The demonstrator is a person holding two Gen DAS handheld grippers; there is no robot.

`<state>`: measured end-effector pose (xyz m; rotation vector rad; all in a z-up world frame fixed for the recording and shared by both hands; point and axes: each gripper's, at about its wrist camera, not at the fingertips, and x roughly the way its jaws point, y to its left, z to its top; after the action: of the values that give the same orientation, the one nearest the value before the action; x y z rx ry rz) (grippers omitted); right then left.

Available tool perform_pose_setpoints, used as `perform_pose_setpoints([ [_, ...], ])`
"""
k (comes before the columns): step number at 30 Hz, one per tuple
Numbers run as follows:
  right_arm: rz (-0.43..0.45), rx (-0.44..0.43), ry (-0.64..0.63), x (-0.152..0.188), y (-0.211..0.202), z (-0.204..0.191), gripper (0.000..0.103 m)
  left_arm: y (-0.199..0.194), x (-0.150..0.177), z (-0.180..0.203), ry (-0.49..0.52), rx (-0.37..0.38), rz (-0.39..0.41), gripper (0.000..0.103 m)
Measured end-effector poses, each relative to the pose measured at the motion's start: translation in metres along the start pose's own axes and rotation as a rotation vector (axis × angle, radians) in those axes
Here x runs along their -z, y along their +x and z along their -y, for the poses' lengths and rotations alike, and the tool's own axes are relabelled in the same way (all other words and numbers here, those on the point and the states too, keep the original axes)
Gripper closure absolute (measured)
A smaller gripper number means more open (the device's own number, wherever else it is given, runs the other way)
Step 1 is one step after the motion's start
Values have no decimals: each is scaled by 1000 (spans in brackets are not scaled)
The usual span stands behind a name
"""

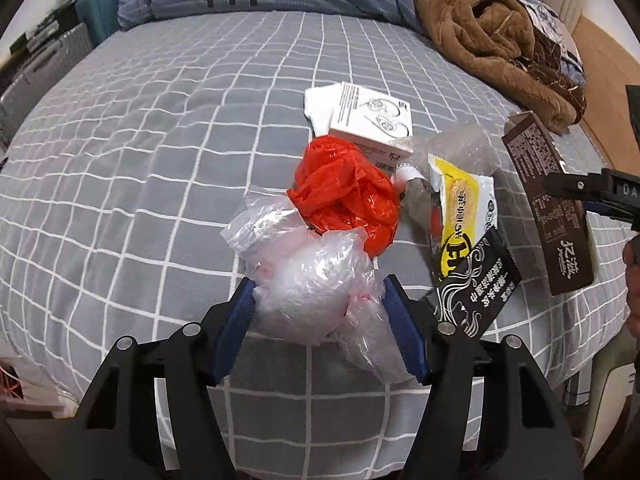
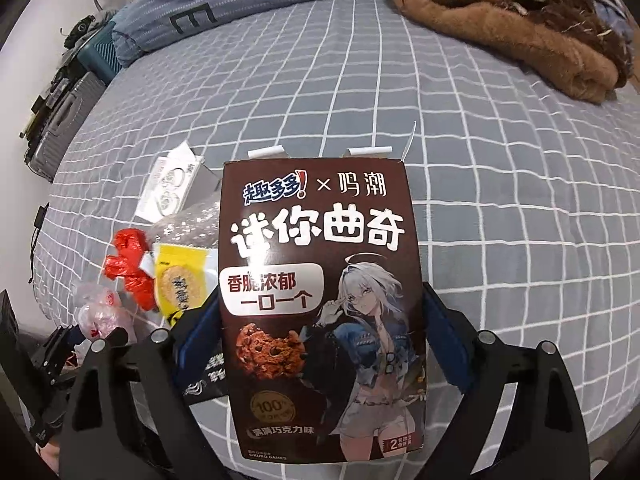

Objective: Collect trash
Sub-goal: 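Lift the brown box with the right tool while the left tool carries the clear bag toward the bin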

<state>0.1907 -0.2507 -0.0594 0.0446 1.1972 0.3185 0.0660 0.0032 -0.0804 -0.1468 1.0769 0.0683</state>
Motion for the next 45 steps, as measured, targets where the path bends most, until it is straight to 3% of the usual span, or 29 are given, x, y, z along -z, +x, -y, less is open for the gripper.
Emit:
perform_pose_setpoints([
  [7, 81, 84, -34, 22, -36, -16, 16, -24, 6, 4, 8, -9, 33, 39],
  [14, 133, 103, -32, 53, -65, -30, 16, -48, 15, 8, 16, -2, 58, 39],
  [30, 221, 125, -23, 121, -114, -54, 16, -94, 50, 18, 29, 25, 93, 40],
  [45, 248, 81, 6, 176, -139, -65, 16, -130, 88, 29, 56, 59, 116, 40],
])
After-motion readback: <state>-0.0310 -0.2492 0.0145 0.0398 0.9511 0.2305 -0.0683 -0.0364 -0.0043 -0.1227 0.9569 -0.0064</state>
